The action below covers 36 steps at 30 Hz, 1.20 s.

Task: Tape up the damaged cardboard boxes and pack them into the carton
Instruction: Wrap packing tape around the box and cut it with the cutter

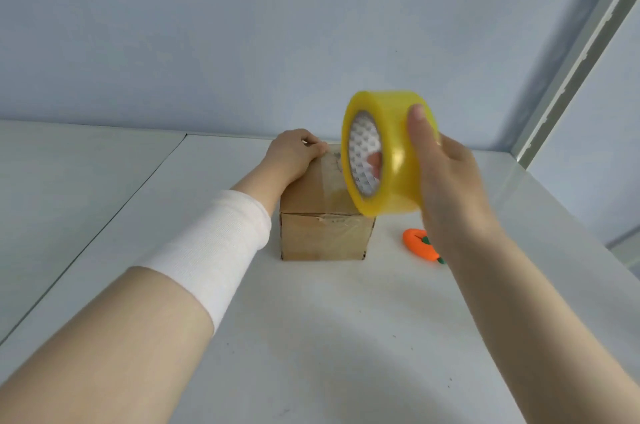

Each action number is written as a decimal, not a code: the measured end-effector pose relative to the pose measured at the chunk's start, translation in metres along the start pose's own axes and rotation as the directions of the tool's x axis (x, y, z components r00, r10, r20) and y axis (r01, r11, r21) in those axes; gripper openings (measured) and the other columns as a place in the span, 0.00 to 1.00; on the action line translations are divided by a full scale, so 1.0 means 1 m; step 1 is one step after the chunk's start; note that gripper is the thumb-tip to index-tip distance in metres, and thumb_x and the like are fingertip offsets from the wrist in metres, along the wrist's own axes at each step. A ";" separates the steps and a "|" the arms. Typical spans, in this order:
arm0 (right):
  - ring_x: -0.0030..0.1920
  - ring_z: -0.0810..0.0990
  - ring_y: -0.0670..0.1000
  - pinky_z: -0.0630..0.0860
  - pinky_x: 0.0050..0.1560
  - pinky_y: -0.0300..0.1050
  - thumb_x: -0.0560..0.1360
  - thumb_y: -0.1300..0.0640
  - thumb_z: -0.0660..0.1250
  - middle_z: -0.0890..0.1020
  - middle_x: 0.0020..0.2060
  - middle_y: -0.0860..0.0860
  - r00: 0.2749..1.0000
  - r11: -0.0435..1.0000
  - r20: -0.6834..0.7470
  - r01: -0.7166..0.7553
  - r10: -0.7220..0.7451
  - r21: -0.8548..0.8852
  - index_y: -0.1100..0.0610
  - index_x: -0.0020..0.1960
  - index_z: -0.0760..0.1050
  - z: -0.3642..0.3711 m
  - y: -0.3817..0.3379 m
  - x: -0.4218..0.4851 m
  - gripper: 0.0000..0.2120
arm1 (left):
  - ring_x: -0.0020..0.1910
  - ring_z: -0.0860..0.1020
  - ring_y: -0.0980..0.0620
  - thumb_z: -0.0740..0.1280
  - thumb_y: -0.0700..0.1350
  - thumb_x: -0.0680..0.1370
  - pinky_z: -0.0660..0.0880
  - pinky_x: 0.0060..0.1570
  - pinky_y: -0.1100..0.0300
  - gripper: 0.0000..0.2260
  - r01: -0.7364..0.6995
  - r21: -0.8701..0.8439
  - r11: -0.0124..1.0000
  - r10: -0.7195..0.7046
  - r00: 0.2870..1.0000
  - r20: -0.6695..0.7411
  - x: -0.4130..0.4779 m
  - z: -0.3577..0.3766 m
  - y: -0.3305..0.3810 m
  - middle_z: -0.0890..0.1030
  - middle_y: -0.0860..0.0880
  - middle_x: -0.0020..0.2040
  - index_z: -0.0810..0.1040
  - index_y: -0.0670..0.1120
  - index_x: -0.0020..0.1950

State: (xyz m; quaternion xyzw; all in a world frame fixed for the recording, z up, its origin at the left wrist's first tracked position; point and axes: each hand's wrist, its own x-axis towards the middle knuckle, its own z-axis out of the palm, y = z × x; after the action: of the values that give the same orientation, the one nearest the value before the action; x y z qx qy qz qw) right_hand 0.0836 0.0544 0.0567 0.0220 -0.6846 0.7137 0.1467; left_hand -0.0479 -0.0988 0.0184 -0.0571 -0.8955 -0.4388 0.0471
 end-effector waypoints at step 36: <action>0.34 0.84 0.47 0.78 0.31 0.37 0.61 0.38 0.64 0.85 0.34 0.48 0.943 0.946 0.082 -0.323 0.322 -0.001 0.53 0.47 0.77 -0.014 0.027 -0.083 0.23 | 0.76 0.46 0.56 0.51 0.63 0.79 0.45 0.74 0.54 0.31 -0.473 0.524 0.709 0.228 0.856 0.463 -0.019 0.019 0.025 0.48 0.52 0.78 0.50 0.49 0.77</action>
State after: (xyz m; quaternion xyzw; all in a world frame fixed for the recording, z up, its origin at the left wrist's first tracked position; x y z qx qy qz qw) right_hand 0.1588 0.0527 0.0104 -0.0604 -0.6800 0.7308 0.0000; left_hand -0.0264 -0.0700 0.0240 -0.2909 -0.9529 -0.0830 -0.0198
